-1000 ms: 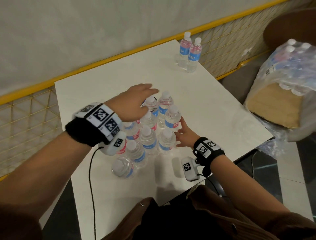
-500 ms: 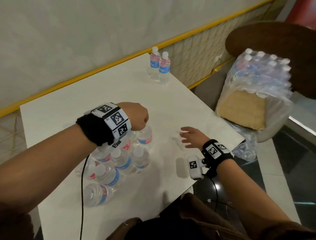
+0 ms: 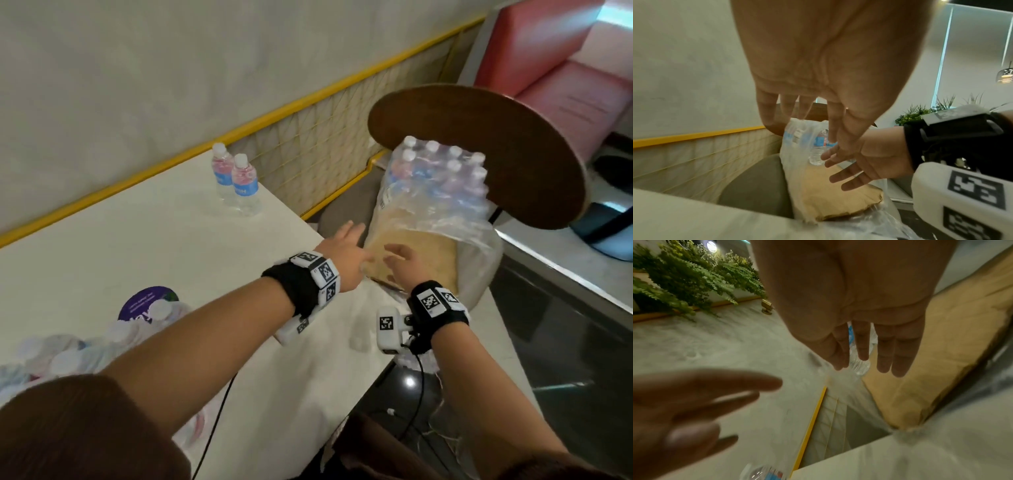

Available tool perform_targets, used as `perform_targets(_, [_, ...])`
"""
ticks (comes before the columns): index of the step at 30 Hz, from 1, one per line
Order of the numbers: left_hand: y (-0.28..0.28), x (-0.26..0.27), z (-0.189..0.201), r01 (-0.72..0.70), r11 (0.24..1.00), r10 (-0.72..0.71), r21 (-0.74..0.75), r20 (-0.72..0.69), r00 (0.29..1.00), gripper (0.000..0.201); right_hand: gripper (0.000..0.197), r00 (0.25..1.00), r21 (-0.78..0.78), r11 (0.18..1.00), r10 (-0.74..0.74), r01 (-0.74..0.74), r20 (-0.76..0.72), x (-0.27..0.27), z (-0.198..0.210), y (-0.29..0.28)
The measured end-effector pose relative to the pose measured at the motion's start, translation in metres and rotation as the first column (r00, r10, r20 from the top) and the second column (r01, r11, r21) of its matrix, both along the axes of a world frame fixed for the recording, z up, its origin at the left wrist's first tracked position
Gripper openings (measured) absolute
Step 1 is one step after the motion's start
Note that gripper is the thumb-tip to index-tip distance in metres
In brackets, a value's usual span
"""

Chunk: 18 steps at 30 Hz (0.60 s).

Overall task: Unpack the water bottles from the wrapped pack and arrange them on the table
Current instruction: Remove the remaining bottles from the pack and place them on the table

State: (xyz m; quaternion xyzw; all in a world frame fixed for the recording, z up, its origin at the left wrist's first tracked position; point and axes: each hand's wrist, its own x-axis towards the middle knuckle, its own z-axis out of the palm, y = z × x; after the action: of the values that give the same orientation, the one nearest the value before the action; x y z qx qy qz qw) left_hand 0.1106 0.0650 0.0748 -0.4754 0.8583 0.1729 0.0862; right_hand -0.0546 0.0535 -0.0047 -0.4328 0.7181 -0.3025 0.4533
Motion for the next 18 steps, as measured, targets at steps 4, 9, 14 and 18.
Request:
perform_targets(4, [-0.032, -0.048, -0.002, 0.08, 0.989, -0.084, -0.126, -0.027, 0.996, 0.041, 0.038, 0.997, 0.04, 0.999, -0.034, 0.037, -0.063, -0.031, 0.006, -0.025])
perform_targets(9, [-0.065, -0.078, -0.016, -0.047, 0.999, 0.048, 0.018, -0.093, 0.994, 0.053, 0.044, 0.975, 0.213, 0.976, 0.097, -0.053, -0.199, -0.061, 0.022, -0.064])
perform_targets(14, [-0.071, -0.082, -0.009, -0.084, 0.989, 0.047, -0.124, -0.273, 0.961, 0.041, 0.045, 0.912, 0.11, 0.988, 0.142, -0.107, -0.386, -0.082, 0.039, -0.108])
perform_targets(18, [-0.071, -0.081, -0.01, -0.042, 0.99, 0.007, -0.138, -0.248, 0.969, 0.045, 0.071, 0.853, 0.101, 0.981, 0.195, -0.167, -0.484, -0.093, 0.046, -0.138])
